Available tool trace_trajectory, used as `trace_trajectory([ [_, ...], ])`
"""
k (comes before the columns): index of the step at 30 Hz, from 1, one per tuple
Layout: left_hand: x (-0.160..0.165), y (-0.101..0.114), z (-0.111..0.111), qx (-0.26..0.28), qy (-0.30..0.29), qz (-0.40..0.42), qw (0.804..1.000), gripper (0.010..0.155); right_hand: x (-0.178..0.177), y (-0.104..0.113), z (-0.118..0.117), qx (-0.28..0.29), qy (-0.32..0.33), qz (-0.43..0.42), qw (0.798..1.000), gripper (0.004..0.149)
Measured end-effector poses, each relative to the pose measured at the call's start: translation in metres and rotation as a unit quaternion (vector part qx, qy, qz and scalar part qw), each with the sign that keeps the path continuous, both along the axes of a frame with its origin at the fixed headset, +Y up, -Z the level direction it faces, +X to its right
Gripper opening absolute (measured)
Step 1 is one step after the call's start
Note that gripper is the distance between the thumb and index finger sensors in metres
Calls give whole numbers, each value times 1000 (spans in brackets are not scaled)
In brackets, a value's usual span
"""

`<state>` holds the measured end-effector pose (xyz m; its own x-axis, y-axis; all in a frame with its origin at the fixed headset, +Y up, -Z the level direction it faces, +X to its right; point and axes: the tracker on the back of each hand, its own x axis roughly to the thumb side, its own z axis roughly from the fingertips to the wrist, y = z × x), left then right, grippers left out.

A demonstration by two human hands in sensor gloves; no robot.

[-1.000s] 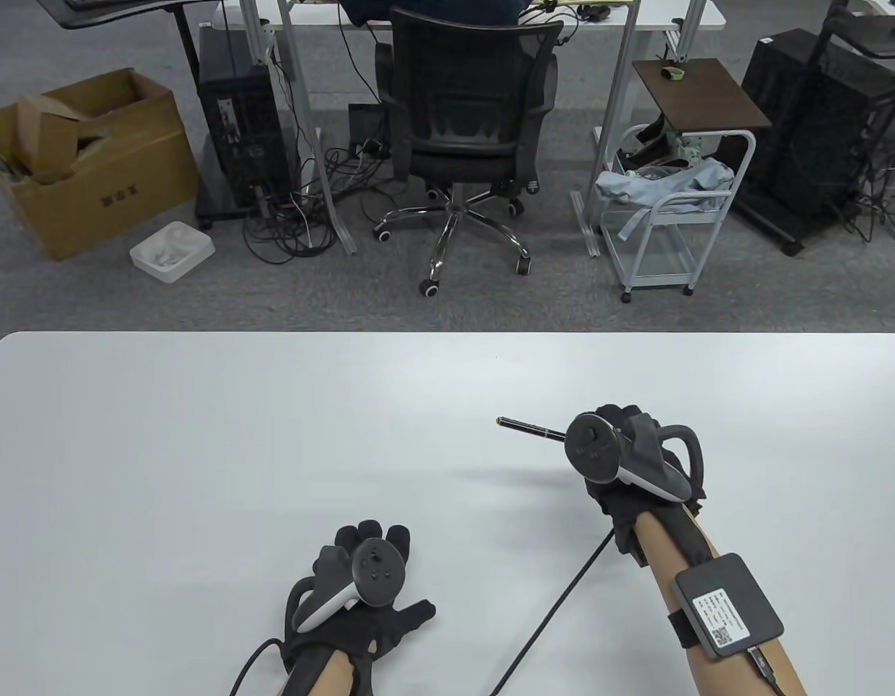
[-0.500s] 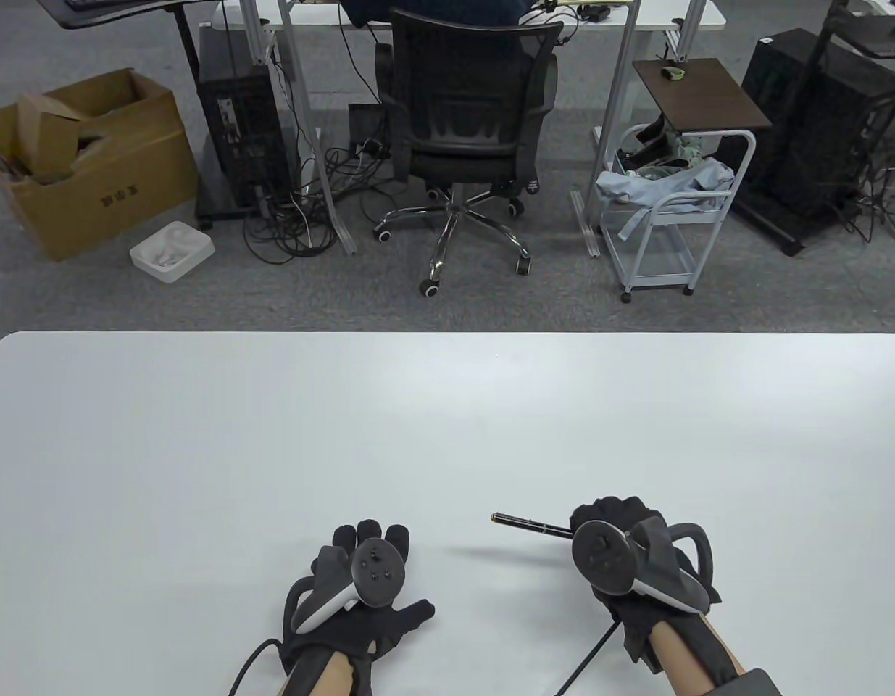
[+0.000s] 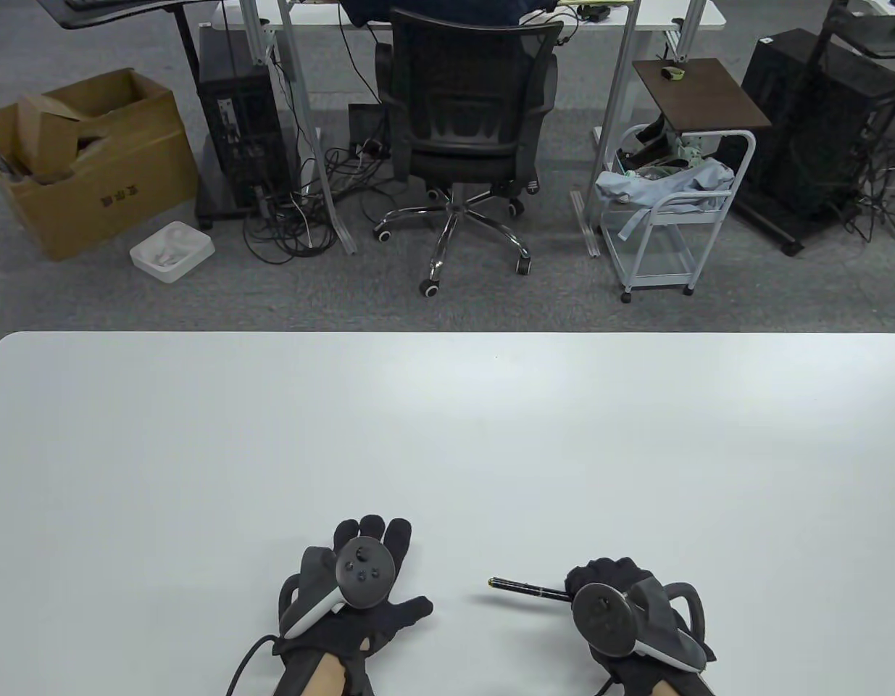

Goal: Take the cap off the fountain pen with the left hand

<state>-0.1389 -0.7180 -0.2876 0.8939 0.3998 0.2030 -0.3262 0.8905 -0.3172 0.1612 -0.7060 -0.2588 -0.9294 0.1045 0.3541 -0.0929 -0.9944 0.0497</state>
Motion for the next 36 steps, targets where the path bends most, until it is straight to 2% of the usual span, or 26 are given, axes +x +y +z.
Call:
trace_trajectory([
  [4, 13, 31, 7, 67, -8, 17, 998, 79, 3, 3, 2, -2, 2, -9, 1000, 47],
  [9, 50, 47, 9, 78, -15, -16, 997, 68, 2, 3, 2, -6, 9, -11, 1000, 46],
  [15, 101, 40, 10, 77, -46, -66, 994, 60, -3, 1, 5, -13, 18, 2, 1000, 46],
  [20, 126, 28, 14, 71, -75, -84, 991, 57, -5, -2, 7, -23, 29, -2, 999, 46],
  [25, 136, 14, 20, 90, -107, -94, 986, 44, -8, -4, 8, -34, 39, -6, 999, 46],
  [28, 137, 11, 21, 103, -110, -114, 982, 43, -11, -7, 8, -41, 44, 4, 998, 46],
  [33, 137, 8, 22, 86, -124, -113, 982, 42, -13, -8, 9, -49, 51, 14, 997, 45],
  [36, 138, 9, 24, 104, -123, -121, 980, 42, -12, -8, 10, -31, 54, 8, 998, 44],
])
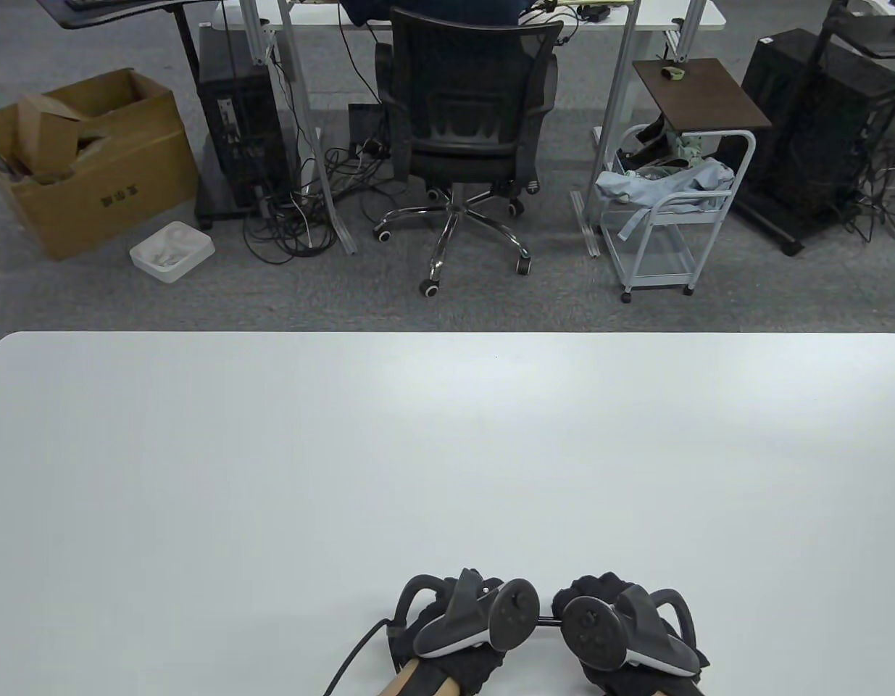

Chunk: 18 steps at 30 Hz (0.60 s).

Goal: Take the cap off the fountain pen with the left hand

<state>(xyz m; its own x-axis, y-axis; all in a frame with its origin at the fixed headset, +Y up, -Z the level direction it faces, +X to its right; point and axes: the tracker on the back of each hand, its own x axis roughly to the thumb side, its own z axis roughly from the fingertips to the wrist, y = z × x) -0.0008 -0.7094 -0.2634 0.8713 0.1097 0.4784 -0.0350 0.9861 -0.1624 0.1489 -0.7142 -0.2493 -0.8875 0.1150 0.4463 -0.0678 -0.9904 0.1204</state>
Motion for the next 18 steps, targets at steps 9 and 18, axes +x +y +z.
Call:
trace_trajectory([
  [9, 1, 2, 5, 18, -10, 27, 999, 43, -7, -5, 5, 64, 34, -35, 997, 43],
  [18, 0, 4, 6, 3, -18, 41, 999, 43, -4, -2, -1, -8, 42, -83, 996, 42],
])
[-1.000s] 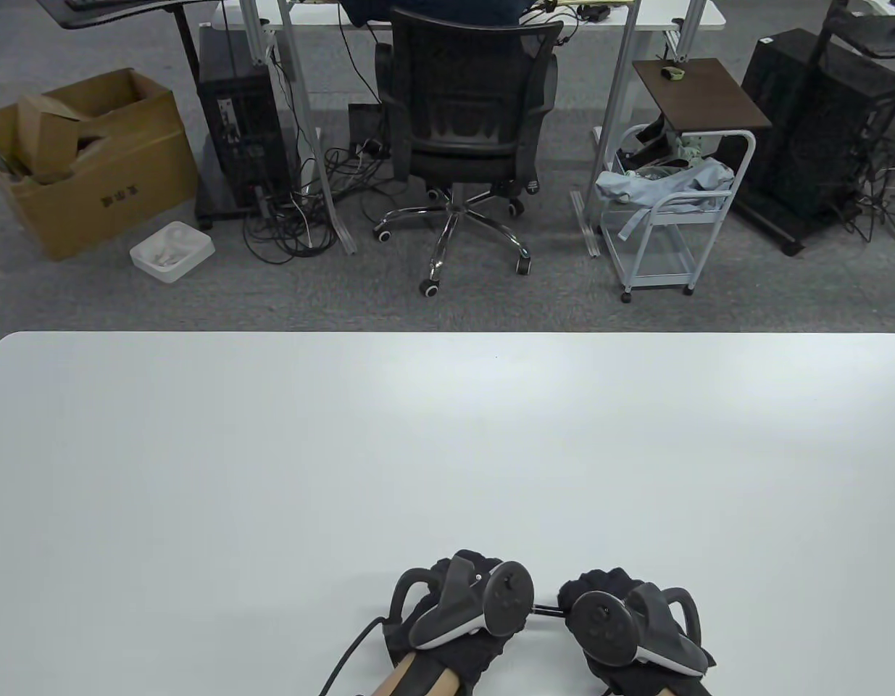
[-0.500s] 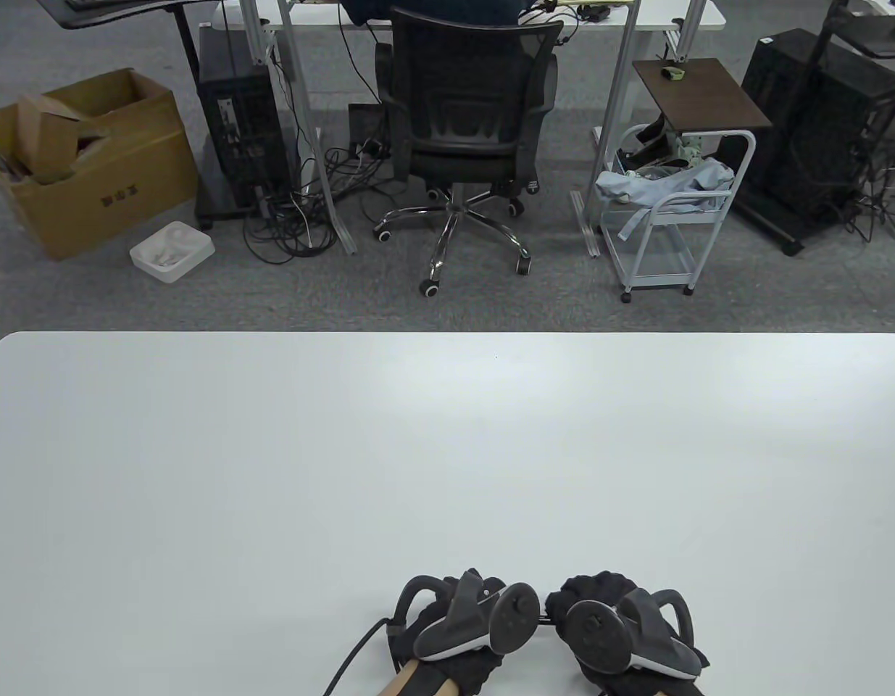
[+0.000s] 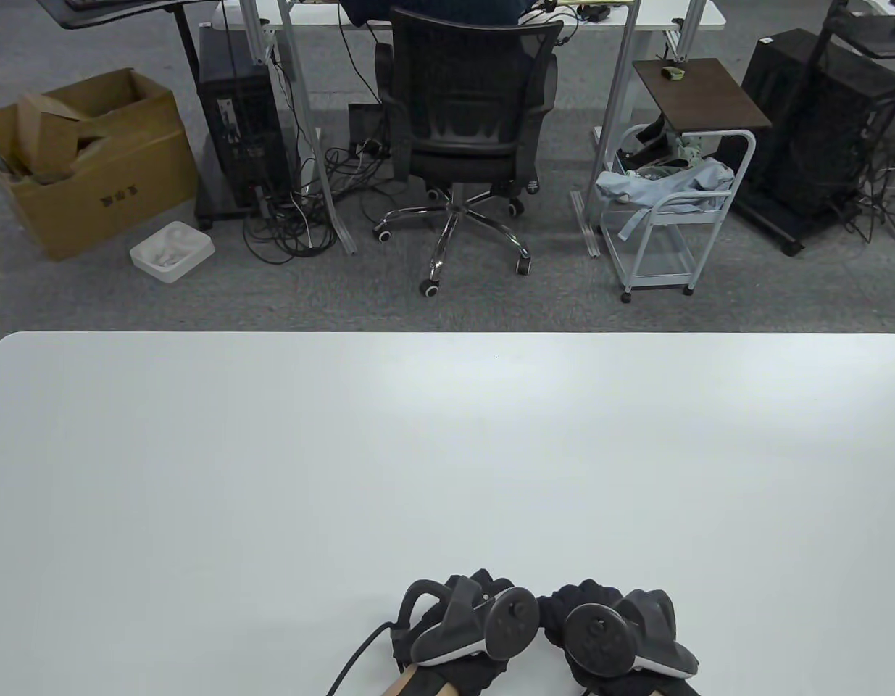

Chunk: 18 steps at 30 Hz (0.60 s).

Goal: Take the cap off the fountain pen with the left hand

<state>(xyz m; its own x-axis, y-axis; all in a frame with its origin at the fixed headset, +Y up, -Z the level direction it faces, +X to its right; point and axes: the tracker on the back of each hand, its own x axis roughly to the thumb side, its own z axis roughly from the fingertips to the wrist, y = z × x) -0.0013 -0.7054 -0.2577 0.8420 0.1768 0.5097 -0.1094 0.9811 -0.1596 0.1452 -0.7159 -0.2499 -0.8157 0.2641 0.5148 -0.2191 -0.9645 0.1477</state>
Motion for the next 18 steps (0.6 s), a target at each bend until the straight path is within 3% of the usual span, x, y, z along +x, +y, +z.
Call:
trace_trajectory([
  [6, 2, 2, 1, 7, -6, 7, 1000, 43, 6, 4, -2, -17, 1, -14, 1000, 42],
  [12, 0, 3, -5, -30, -8, 30, 999, 44, 3, 8, 3, 46, 21, 15, 999, 43],
  [14, -7, 1, -7, -8, 4, -15, 1000, 44, 12, 9, 1, 58, 12, 37, 998, 43],
  [18, -23, 2, -16, -16, 41, 22, 999, 43, 32, 11, -6, 42, -30, 11, 999, 43],
])
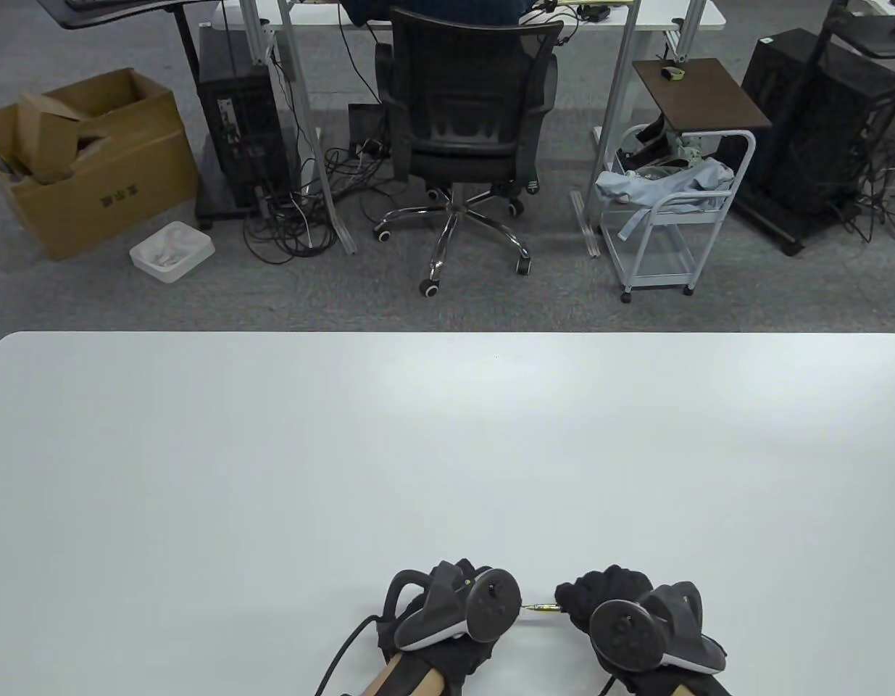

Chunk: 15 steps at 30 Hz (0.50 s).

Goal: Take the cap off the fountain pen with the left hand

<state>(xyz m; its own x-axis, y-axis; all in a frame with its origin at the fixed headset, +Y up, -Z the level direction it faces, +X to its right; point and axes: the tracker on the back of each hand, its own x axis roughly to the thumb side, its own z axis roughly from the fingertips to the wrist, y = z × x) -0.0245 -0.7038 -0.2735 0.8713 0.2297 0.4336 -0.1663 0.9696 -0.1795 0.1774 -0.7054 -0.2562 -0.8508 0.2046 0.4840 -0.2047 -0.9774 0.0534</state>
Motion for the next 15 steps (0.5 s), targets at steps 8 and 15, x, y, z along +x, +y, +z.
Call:
trace_trajectory([
  [8, -6, 8, -40, -2, 102, -13, 995, 43, 39, 13, -6, 39, -59, -99, 993, 44],
  [15, 3, -27, -90, -21, 157, -81, 984, 42, 54, 12, -11, 37, -79, -100, 991, 44],
])
